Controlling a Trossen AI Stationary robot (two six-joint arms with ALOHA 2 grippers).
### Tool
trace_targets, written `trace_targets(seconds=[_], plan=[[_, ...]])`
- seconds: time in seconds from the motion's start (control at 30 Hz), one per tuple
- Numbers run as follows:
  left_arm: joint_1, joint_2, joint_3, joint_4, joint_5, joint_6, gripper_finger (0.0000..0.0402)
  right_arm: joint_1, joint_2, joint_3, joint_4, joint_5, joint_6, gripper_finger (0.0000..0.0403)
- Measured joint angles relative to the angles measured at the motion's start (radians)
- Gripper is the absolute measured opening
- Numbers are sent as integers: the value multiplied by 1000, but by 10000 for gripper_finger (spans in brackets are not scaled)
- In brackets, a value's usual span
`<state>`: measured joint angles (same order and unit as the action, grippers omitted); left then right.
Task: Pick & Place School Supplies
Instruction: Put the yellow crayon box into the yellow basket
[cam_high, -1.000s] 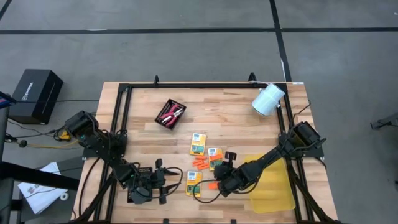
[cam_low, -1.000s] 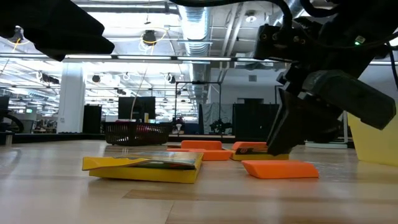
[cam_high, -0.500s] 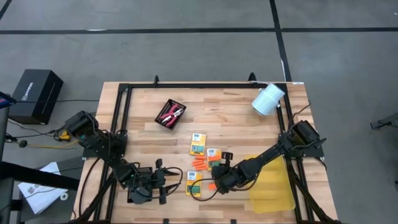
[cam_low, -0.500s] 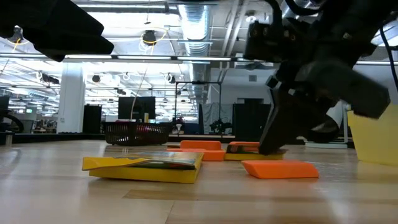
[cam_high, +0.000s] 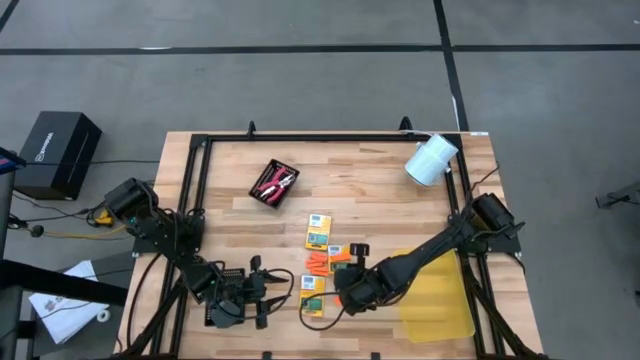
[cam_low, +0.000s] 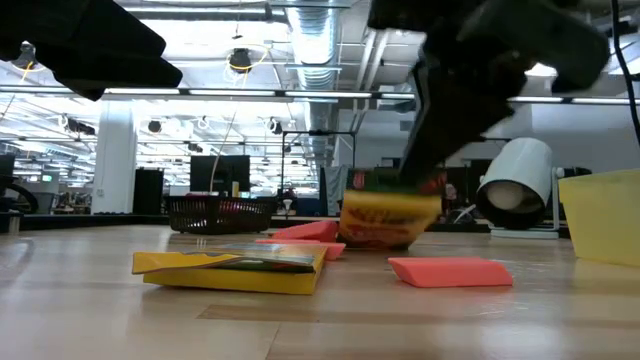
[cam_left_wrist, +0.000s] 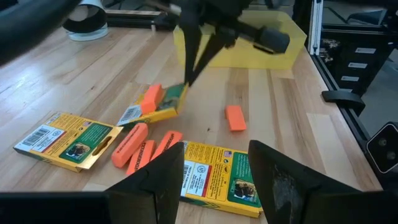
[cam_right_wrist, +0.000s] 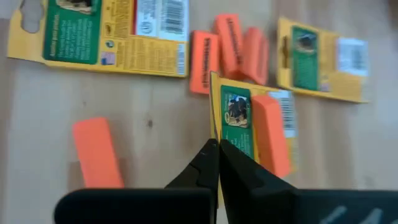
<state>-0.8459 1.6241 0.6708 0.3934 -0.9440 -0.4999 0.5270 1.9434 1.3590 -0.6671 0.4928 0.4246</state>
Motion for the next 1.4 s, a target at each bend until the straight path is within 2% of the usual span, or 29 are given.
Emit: trace_targets(seconds=[0.33, 0.73, 1.03, 1.2, 1.4], plan=[[0, 0, 0, 0, 10, 0, 172, 3, 0, 186, -291, 31, -9, 0], [0, 0, 0, 0, 14, 0, 172, 33, -23, 353, -684, 96, 121, 0], [0, 0, 0, -1, 16, 0, 172, 157, -154, 355, -904, 120, 444, 0], [0, 0, 0, 0, 16, -2, 172, 257, -218, 331, -903, 115, 603, 0], [0, 0, 0, 6, 15, -2, 172, 347, -269, 228, -904, 104, 776, 0]])
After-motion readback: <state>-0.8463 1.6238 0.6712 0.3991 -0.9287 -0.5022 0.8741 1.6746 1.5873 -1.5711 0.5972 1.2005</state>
